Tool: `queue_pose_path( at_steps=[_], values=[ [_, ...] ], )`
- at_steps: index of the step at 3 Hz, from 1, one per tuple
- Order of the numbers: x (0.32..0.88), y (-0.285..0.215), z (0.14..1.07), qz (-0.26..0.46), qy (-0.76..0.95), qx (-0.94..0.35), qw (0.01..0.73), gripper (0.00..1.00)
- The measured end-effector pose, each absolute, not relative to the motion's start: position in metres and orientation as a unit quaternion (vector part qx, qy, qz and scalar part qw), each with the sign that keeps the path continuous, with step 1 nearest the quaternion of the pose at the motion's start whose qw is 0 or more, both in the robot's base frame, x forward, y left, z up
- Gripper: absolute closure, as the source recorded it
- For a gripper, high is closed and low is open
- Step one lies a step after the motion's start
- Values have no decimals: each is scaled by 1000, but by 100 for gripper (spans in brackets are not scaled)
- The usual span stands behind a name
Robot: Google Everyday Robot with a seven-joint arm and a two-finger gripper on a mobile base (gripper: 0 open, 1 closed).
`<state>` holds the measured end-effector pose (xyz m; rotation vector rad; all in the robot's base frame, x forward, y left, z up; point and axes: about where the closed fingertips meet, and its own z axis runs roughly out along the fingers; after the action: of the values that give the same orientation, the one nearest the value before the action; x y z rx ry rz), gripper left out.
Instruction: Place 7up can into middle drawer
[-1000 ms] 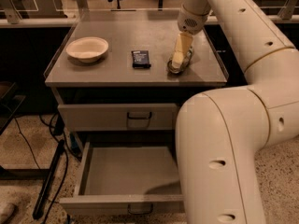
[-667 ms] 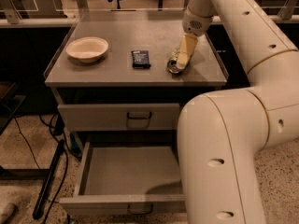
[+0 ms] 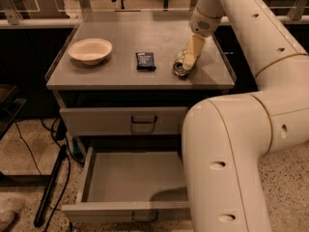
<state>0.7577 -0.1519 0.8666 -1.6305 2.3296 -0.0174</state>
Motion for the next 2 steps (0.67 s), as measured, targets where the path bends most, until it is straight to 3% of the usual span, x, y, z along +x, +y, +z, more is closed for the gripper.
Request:
queue_pose_path(
  at_steps=[2],
  values=[
    [756, -127, 852, 32, 800, -581, 145, 0]
  ],
)
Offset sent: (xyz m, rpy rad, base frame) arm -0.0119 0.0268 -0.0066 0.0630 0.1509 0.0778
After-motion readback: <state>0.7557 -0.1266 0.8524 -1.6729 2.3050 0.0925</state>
